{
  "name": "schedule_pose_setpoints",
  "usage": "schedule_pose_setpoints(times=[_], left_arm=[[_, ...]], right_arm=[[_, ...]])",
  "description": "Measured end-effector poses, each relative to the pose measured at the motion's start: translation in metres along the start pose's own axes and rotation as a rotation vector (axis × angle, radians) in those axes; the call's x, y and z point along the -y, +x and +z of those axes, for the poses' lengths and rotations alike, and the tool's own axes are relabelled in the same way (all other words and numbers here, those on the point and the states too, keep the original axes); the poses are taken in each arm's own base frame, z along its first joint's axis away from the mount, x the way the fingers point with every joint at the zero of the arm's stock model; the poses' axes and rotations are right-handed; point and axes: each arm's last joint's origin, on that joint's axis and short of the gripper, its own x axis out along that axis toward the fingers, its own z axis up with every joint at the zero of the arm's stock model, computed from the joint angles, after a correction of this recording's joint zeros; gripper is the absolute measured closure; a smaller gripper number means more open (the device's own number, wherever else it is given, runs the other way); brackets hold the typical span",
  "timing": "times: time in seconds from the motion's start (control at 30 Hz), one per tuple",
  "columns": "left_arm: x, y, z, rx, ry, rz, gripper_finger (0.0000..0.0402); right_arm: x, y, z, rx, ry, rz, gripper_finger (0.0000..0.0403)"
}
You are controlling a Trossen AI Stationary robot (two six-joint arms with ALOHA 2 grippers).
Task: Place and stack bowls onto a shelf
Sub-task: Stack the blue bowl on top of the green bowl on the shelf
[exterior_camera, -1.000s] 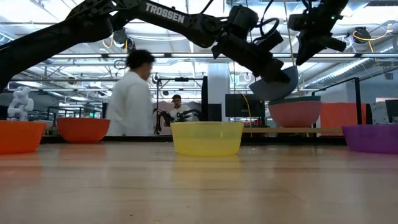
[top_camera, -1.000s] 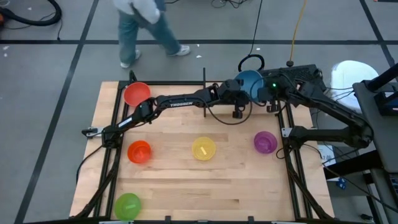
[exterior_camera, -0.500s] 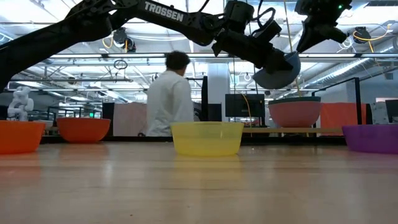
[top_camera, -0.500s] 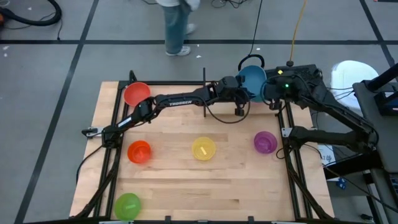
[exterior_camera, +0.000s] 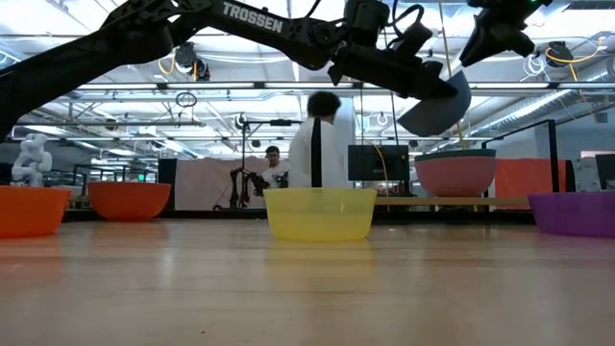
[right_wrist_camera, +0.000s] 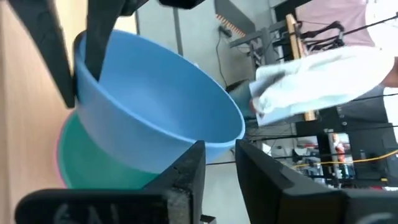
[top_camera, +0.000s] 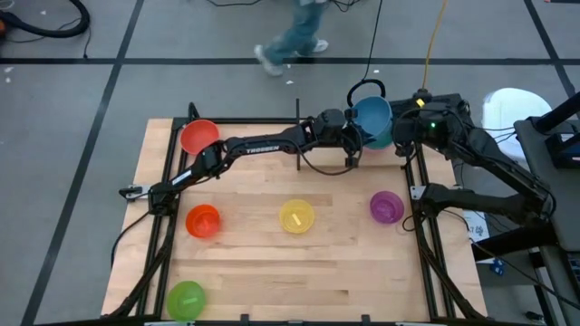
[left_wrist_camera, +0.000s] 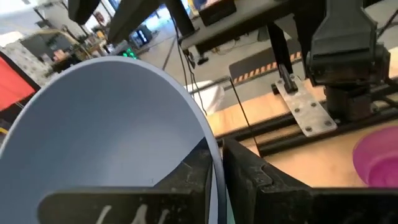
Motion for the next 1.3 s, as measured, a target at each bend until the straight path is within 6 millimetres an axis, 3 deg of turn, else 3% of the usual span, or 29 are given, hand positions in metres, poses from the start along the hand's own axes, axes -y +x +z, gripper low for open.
schedule_pose_setpoints(times=[0.37,0.57,0.83,1.3], left_arm=[[-0.006,0.0,-0.005,-0.006,-0.02,0.018,0.036],[0.0,0.015,-0.034,0.01,-0.099,0.006,0.036],[0.012,0.024,-0.051,-0.02,-0.098,-0.027,0.036],[0.01,0.024,-0.047,0.011,-0.174,-0.002,0.036]], right_arm=[[0.002,-0.005,-0.001,0.023,0.011,-0.033,0.0316],[0.005,-0.011,-0.002,0.05,0.028,-0.068,0.0316],[0.006,-0.015,-0.004,0.061,0.039,-0.079,0.0316],[0.006,-0.016,-0.004,0.066,0.044,-0.084,0.0316]])
